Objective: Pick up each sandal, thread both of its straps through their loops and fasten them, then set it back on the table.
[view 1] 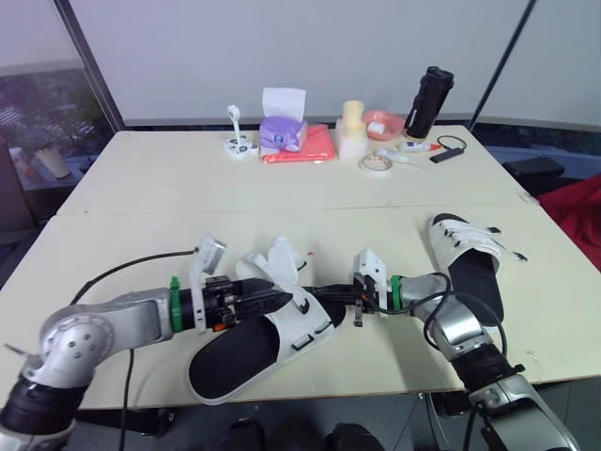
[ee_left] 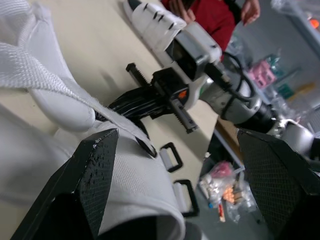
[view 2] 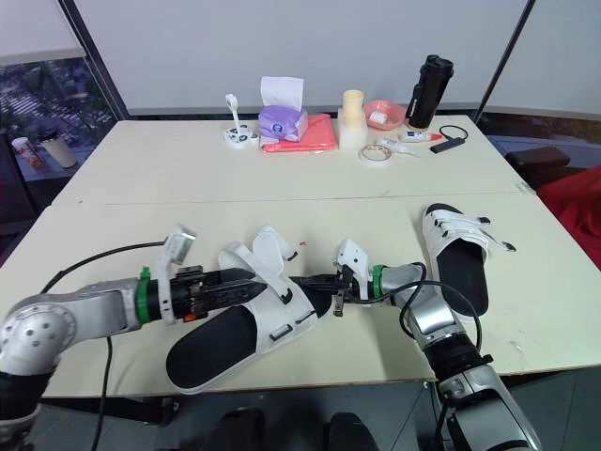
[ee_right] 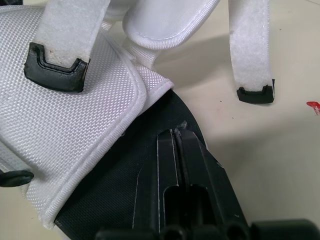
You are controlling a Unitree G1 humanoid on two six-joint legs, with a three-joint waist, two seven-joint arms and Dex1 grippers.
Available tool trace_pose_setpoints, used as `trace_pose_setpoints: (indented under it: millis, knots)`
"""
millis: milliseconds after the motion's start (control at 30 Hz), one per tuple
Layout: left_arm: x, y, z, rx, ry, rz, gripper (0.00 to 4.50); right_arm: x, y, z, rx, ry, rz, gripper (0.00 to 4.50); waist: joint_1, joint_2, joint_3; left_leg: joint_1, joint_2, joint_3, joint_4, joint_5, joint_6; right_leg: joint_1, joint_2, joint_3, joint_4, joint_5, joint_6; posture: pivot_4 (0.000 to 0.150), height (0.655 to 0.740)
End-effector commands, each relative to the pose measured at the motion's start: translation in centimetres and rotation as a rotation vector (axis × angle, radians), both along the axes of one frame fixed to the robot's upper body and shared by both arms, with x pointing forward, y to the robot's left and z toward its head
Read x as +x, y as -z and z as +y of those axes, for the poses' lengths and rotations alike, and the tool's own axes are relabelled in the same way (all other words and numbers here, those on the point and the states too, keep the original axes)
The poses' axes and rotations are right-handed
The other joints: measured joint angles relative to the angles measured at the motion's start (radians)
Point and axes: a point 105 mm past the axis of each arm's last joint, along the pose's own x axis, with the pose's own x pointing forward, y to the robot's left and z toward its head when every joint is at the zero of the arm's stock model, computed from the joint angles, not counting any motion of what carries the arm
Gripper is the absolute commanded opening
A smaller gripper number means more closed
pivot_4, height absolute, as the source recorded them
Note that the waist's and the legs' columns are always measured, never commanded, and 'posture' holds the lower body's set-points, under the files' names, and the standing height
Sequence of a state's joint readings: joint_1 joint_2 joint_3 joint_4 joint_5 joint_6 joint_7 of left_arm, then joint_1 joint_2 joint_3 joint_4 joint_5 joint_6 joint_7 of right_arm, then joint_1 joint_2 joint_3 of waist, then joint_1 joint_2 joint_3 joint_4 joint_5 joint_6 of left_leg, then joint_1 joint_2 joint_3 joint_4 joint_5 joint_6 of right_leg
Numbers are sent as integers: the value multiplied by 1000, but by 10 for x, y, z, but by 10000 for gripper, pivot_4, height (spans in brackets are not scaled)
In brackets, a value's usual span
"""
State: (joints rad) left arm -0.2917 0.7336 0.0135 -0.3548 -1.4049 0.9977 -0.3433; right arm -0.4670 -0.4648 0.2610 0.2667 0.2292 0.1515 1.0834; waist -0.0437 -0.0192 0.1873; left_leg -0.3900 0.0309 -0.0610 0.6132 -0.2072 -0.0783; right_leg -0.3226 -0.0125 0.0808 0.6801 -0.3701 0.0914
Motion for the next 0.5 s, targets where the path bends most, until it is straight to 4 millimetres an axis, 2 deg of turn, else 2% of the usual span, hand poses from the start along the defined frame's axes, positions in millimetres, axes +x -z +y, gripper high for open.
trace_pose_setpoints:
  millis: [33,200,233,300,500]
  knots:
    - [16,5,-4,26,-61,-2,38999,-3,33,-13,-81,80,109,0,0,0,0,0,0,0,0,0,0,0,0,0,0,0,0,1500,7400]
    - [29,1,-19,8,-67,-45,38999,-4,33,-12,-78,84,109,0,-1,-1,0,-1,0,0,0,0,0,-1,0,0,-1,0,0,1500,7400]
    - [30,1,-19,10,-72,-50,36690,-4,33,-12,-76,86,109,0,-1,-1,0,-1,0,0,-1,0,0,-1,0,0,-1,0,0,1500,7400]
    - [32,1,-19,10,-73,-61,30404,-4,33,-12,-74,93,108,0,-1,-1,0,-1,0,0,-1,0,0,-1,0,0,-1,0,0,1500,7400]
    - [37,0,-13,38,-90,-91,377,-5,33,-16,-72,111,109,0,-1,-1,0,-1,0,0,-2,0,0,-1,0,0,-3,0,0,1500,7400]
